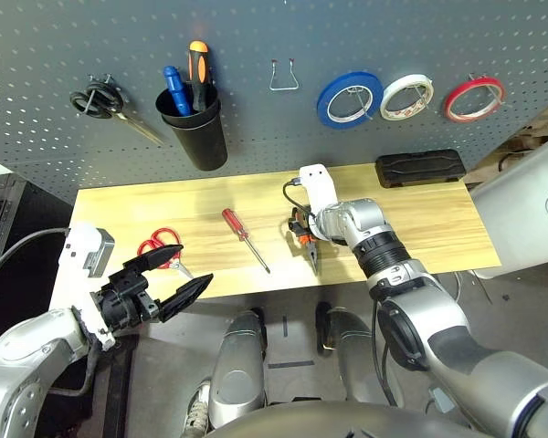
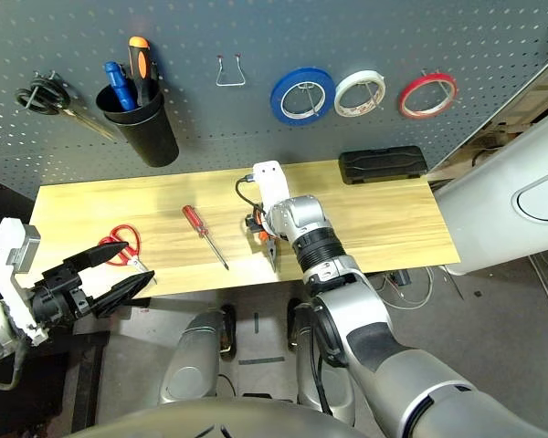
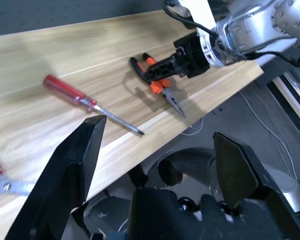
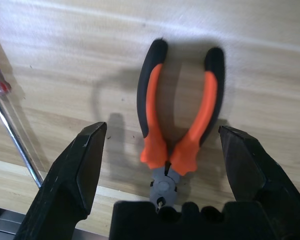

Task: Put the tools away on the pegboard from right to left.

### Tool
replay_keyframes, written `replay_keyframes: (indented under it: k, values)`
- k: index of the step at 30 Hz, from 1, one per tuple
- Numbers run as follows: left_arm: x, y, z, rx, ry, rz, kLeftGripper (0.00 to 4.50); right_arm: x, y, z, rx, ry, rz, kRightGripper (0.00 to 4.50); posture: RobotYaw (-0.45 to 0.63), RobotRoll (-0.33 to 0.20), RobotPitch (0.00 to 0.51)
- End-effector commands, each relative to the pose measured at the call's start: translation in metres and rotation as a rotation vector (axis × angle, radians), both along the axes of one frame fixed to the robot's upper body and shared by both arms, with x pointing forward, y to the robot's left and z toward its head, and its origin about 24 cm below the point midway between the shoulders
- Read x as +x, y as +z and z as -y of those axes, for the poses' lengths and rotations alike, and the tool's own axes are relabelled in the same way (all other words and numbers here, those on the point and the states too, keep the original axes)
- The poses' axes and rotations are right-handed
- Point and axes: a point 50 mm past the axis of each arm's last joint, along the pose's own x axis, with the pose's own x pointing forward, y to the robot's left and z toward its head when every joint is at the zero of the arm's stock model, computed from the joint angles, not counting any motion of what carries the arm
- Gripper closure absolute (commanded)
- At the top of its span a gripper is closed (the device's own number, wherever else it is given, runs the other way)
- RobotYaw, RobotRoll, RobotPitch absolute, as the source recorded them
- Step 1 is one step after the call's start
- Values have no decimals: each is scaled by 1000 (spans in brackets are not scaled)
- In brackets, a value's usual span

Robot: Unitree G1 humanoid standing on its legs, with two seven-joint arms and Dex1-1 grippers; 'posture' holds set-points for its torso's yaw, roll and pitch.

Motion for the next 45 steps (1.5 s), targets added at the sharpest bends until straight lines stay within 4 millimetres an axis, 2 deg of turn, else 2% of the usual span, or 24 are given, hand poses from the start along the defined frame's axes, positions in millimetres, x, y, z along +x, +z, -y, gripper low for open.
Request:
replay_keyframes:
  k: [1, 15, 28, 45]
  values:
    - [-4, 2, 3, -5, -1, 4, 0, -9, 9, -44, 50, 90, -1, 32, 331, 0, 225]
    - [0, -3, 5, -14, -16, 2, 0, -9, -3, -36, -17, 58, -2, 32, 312, 0, 227]
    - [7, -6, 8, -23, -40, 7, 0, -2, 22, -32, -1, 56, 56, 32, 267, 0, 224]
    - [10, -8, 11, -31, -51, 5, 0, -9, 5, -19, -39, -4, -36, 32, 263, 0, 220]
